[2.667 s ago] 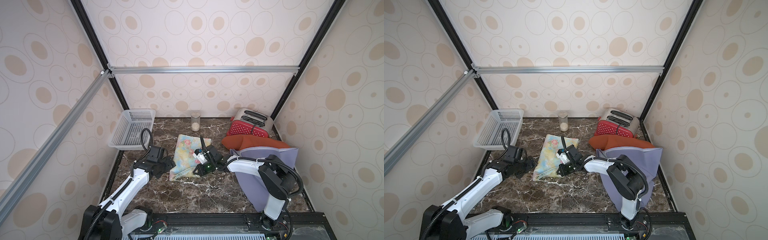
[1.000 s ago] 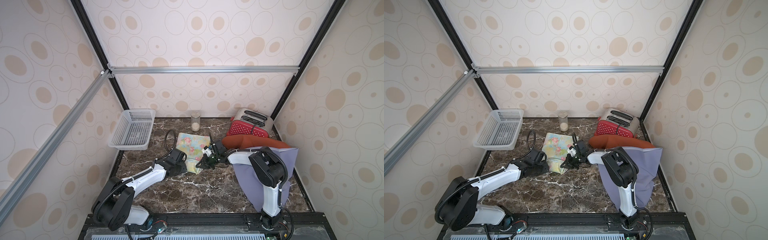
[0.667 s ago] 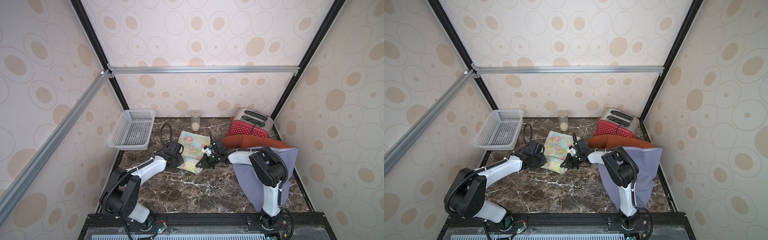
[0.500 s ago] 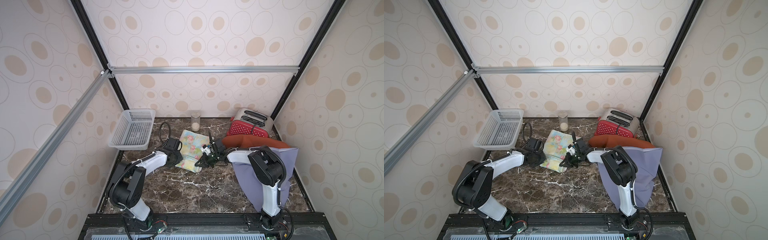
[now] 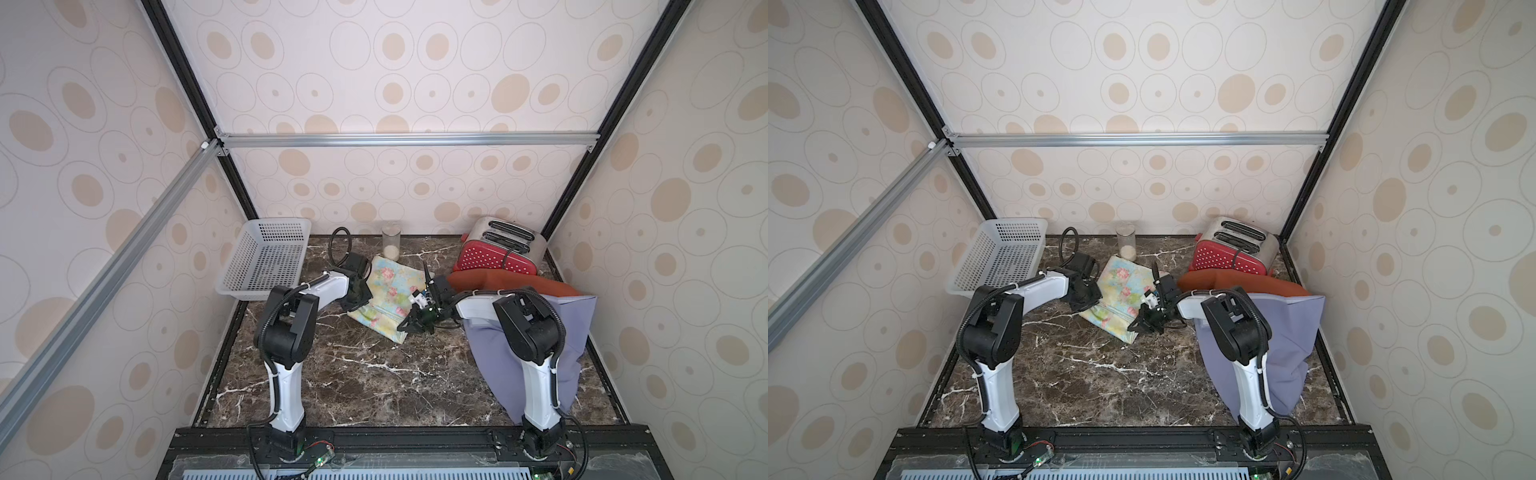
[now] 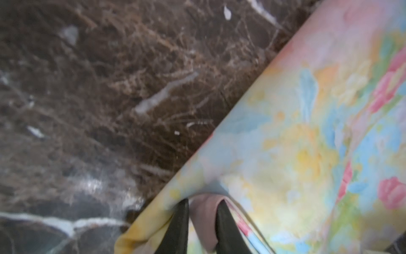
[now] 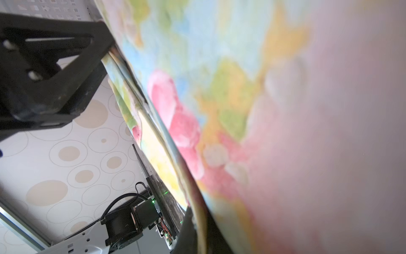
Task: Roll up the skirts
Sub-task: Roll the skirt at the center of the board.
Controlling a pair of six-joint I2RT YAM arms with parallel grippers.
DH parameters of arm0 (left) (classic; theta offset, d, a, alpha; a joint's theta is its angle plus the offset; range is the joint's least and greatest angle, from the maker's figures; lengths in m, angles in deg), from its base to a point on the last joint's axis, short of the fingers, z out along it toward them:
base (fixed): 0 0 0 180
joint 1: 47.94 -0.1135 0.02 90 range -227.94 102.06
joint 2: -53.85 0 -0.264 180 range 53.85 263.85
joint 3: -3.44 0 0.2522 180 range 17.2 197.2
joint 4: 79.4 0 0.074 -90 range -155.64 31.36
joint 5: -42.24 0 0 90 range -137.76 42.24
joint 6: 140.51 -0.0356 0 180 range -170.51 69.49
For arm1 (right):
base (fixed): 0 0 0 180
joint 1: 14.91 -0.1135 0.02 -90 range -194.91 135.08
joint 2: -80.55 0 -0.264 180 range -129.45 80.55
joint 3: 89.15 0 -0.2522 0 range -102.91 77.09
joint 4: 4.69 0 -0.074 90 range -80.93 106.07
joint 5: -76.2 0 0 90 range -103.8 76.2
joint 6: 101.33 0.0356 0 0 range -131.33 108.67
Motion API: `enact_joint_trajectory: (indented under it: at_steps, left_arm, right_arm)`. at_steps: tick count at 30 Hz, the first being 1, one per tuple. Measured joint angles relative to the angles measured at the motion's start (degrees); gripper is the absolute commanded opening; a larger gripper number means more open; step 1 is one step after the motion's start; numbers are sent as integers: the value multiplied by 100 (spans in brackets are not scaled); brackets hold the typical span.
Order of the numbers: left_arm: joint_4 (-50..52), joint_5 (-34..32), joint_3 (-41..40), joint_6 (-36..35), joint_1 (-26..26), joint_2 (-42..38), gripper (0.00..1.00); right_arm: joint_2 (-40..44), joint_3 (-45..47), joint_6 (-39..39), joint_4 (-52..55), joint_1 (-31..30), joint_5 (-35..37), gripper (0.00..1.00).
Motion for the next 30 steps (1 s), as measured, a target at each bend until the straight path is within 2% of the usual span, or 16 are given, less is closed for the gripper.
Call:
enact_joint_trajectory:
  at_steps: [4,7,9,11,15,19,24,27,30]
  left_arm:
    - [188,-61,321,-114,-11,221,19]
    - [214,-52,382,-155,-31,267,20]
    - [221,-50,382,-168,-39,258,26]
    - [238,-98,376,-188,-44,210,39]
    - [518,-426,326,-260,-138,-151,50]
    - [693,-634,166,-323,-236,-986,49]
    - [431,-455,-562,-341,-79,-2109,47]
    - [181,-166,-944,-315,382,-2212,47]
    - [-114,118,-1137,-219,811,-1991,42]
  right_arm:
    - [2,-24,-85,72,20,24,13]
    - [2,-42,-138,109,33,15,16]
    - [2,-50,-146,138,46,9,15]
    - [2,-52,-138,153,55,2,15]
    - [2,-57,-83,190,61,2,13]
    - [2,-85,-9,245,61,13,12]
    - [0,-125,76,310,63,28,12]
    - [-13,-155,129,337,61,24,12]
    - [-63,-240,170,409,63,4,12]
